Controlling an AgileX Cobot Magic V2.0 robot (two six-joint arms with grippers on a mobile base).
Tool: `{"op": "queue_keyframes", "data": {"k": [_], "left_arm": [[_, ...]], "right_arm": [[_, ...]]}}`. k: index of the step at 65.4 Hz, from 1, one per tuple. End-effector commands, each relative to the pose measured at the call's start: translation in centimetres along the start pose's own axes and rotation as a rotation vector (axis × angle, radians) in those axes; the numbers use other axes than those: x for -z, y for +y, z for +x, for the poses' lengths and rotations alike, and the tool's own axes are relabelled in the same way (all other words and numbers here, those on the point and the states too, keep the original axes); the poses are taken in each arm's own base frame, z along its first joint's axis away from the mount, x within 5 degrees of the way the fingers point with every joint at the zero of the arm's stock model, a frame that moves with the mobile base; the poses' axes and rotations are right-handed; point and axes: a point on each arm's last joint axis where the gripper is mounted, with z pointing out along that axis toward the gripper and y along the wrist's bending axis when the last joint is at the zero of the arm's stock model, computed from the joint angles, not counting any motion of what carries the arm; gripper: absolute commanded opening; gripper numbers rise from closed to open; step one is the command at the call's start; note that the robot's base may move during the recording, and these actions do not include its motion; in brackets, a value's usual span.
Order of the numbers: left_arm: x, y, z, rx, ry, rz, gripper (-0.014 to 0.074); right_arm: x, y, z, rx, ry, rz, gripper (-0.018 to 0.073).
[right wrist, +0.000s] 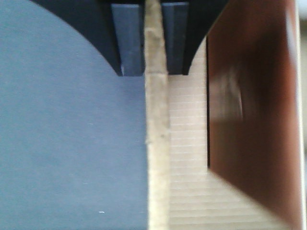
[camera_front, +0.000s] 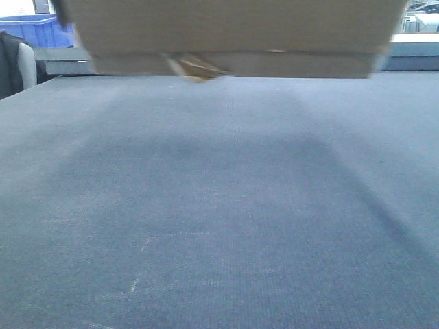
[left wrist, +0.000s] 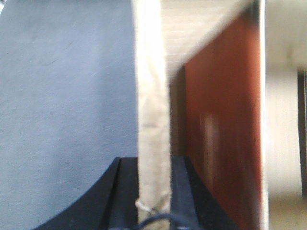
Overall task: Stack two boxes on right shelf middle
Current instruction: 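Lift the box stack off the table with both grippers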
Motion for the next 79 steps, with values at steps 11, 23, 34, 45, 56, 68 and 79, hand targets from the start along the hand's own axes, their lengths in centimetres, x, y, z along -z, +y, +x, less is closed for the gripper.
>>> {"op": "queue_keyframes", "data": {"k": [11,23,34,45,56,68,79], "left_arm": [[0.1,0.0,-1.5,0.047,-0.121,0.018,-0.0111],[-0.8,1.4,-2.1,0.107,-0.131,0.034,-0.0111],[-1.1,2.0,-3.1,0.113,-0.220,0.063,-0.0111],[-1.0,1.7,-3.8,0.105,-0.299,0.102,-0.0111],[-1.0,1.9,-3.7,0.054,-0.287,0.070,-0.0111],[0.2,2.7,-4.6,0.037,-0.327,0.015,-0.0111],[0.6,2.9,-4.8,0.044,-0.323,0.004,-0.0111]], "right_arm": [[0.5,-0.1,-1.6,0.018,-0.164,-0.033,-0.0162],[0.6,-0.1,-2.2,0.046,-0.241,-0.030,-0.0162],[0.6,-0.1,-2.6,0.066,-0.283,-0.025,-0.0162],[0.3,0.0,-2.6,0.068,-0.288,-0.029,-0.0162],[-0.3,0.3,-2.9,0.073,-0.309,-0.043,-0.0162],[-1.2,0.6,-3.0,0.079,-0.321,-0.054,-0.0162],[-1.5,0.6,-3.0,0.080,-0.320,-0.055,-0.0162]]}}
